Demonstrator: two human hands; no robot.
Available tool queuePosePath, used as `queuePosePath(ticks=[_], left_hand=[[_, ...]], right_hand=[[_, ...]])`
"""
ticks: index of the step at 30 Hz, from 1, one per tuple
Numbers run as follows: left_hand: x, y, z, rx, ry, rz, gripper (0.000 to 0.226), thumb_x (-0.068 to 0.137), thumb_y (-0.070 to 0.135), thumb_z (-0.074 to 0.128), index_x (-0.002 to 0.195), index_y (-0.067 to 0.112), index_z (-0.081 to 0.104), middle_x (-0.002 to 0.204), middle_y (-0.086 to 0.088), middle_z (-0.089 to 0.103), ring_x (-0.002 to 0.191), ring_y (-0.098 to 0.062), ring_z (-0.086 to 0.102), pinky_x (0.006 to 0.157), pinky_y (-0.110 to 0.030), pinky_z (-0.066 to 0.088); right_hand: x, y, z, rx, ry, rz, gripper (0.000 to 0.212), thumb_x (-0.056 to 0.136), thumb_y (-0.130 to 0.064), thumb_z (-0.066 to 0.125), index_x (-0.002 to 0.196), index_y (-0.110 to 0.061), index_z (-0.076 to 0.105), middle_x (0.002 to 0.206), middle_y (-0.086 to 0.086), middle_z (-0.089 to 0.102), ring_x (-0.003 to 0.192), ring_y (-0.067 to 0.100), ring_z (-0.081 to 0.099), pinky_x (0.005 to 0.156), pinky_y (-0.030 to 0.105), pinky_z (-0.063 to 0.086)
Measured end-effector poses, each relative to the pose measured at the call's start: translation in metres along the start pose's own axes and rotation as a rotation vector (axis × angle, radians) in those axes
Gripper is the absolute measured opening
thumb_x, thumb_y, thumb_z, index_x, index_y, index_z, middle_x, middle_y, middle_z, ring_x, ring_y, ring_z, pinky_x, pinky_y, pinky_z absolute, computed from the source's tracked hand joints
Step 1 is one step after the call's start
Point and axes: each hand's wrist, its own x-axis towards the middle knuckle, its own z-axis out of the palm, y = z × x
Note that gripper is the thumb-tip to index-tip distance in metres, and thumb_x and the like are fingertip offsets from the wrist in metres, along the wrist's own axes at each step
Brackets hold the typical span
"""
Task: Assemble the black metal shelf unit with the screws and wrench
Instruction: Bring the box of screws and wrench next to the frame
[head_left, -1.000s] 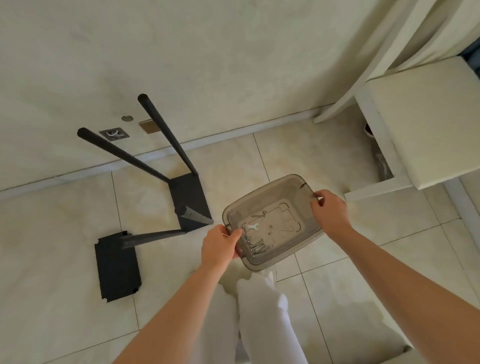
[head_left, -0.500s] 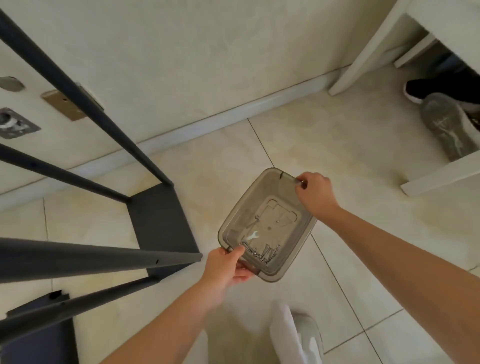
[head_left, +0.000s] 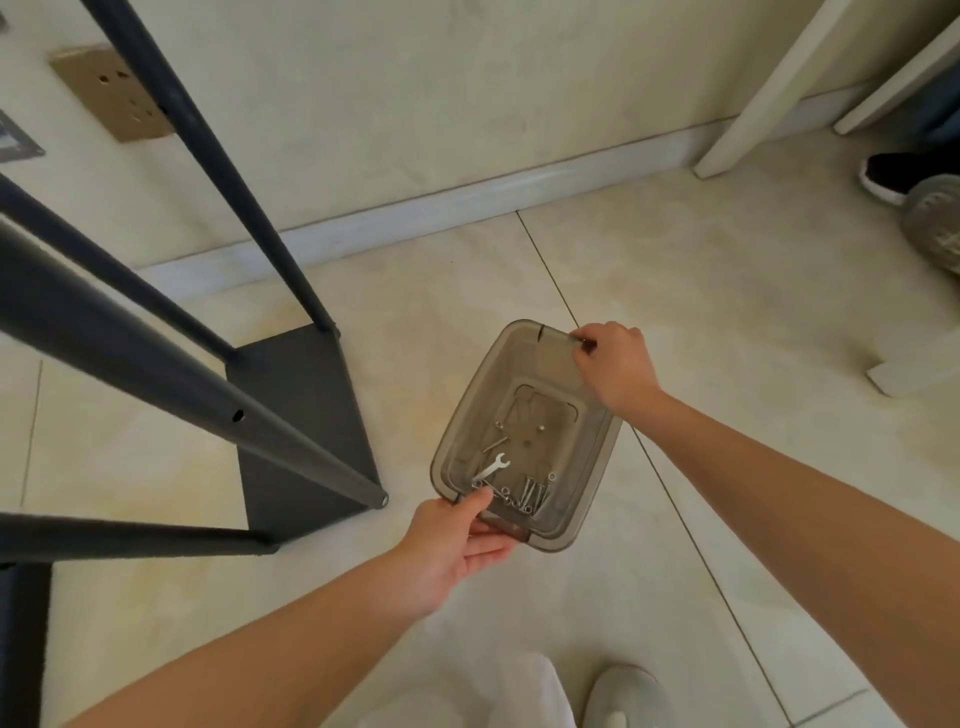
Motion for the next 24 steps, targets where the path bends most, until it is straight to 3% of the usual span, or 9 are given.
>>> queuePosePath(ticks=[5, 8, 12, 14, 16, 19, 22, 24], left_hand=[[-0.004, -0.008, 0.0, -0.064, -0.057, -0.042, 0.027, 0.099, 0.02, 0.063, 0.106, -0.005, 0.062, 0.097, -0.026, 0.074, 0.084, -0.033, 0.077, 0.066, -0.037, 0.063], [-0.007, -0.007, -0.005, 0.071, -0.02, -0.067, 0.036, 0.095, 0.035, 0.069, 0.104, 0.002, 0.058, 0.111, -0.023, 0.072, 0.087, -0.033, 0.077, 0.07, -0.037, 0.063], [-0.003, 0.002, -0.011, 0.437, 0.234, 0.196, 0.046, 0.09, 0.048, 0.07, 0.115, 0.017, 0.047, 0.112, -0.004, 0.06, 0.093, -0.026, 0.073, 0.082, -0.039, 0.062], [0.002, 0.014, -0.015, 0.587, 0.282, 0.337, 0.046, 0.093, 0.047, 0.067, 0.121, 0.019, 0.044, 0.112, 0.002, 0.057, 0.104, -0.025, 0.065, 0.095, -0.044, 0.055], [0.009, 0.027, -0.017, 0.757, 0.303, 0.434, 0.042, 0.096, 0.042, 0.065, 0.126, 0.021, 0.045, 0.109, 0.004, 0.056, 0.104, -0.022, 0.061, 0.092, -0.038, 0.051], [0.017, 0.042, -0.017, 0.994, 0.321, 0.558, 0.031, 0.099, 0.028, 0.061, 0.126, 0.013, 0.055, 0.106, 0.002, 0.059, 0.093, -0.02, 0.06, 0.078, -0.03, 0.044], [0.021, 0.048, -0.012, 1.067, 0.296, 0.577, 0.017, 0.1, 0.015, 0.055, 0.115, 0.009, 0.06, 0.103, -0.004, 0.064, 0.086, -0.028, 0.064, 0.077, -0.041, 0.053], [0.025, 0.049, -0.008, 1.084, 0.292, 0.582, 0.014, 0.1, 0.013, 0.053, 0.11, 0.008, 0.061, 0.1, -0.009, 0.065, 0.086, -0.031, 0.065, 0.079, -0.044, 0.056]], right_hand=[[-0.007, 0.001, 0.002, 0.165, -0.016, 0.01, 0.041, 0.094, -0.005, 0.047, 0.132, -0.013, 0.06, 0.122, 0.009, 0.065, 0.115, 0.025, 0.057, 0.095, 0.029, 0.046], [-0.023, 0.005, 0.002, 0.176, 0.023, 0.052, 0.049, 0.094, -0.006, 0.049, 0.142, -0.013, 0.049, 0.139, 0.01, 0.052, 0.129, 0.027, 0.047, 0.101, 0.032, 0.04], [-0.07, 0.013, 0.008, 0.345, 0.066, 0.21, 0.058, 0.096, -0.014, 0.053, 0.149, -0.008, 0.031, 0.15, 0.013, 0.039, 0.137, 0.03, 0.04, 0.108, 0.036, 0.034], [-0.094, 0.014, 0.015, 0.432, 0.011, 0.278, 0.065, 0.098, -0.02, 0.055, 0.152, -0.01, 0.022, 0.154, 0.012, 0.034, 0.138, 0.029, 0.038, 0.107, 0.036, 0.034], [-0.111, 0.014, 0.023, 0.488, -0.053, 0.315, 0.067, 0.098, -0.022, 0.055, 0.153, -0.011, 0.019, 0.154, 0.011, 0.034, 0.136, 0.03, 0.042, 0.108, 0.039, 0.037], [-0.12, 0.012, 0.032, 0.53, -0.086, 0.339, 0.057, 0.098, -0.02, 0.052, 0.147, -0.013, 0.026, 0.137, 0.009, 0.05, 0.112, 0.029, 0.059, 0.089, 0.038, 0.051], [-0.11, 0.011, 0.033, 0.524, -0.096, 0.364, 0.046, 0.099, -0.016, 0.046, 0.142, -0.012, 0.031, 0.109, 0.0, 0.059, 0.088, 0.021, 0.063, 0.06, 0.028, 0.046], [-0.1, 0.01, 0.032, 0.501, -0.098, 0.36, 0.044, 0.1, -0.015, 0.043, 0.142, -0.012, 0.03, 0.092, -0.009, 0.054, 0.078, 0.013, 0.06, 0.053, 0.024, 0.042]])
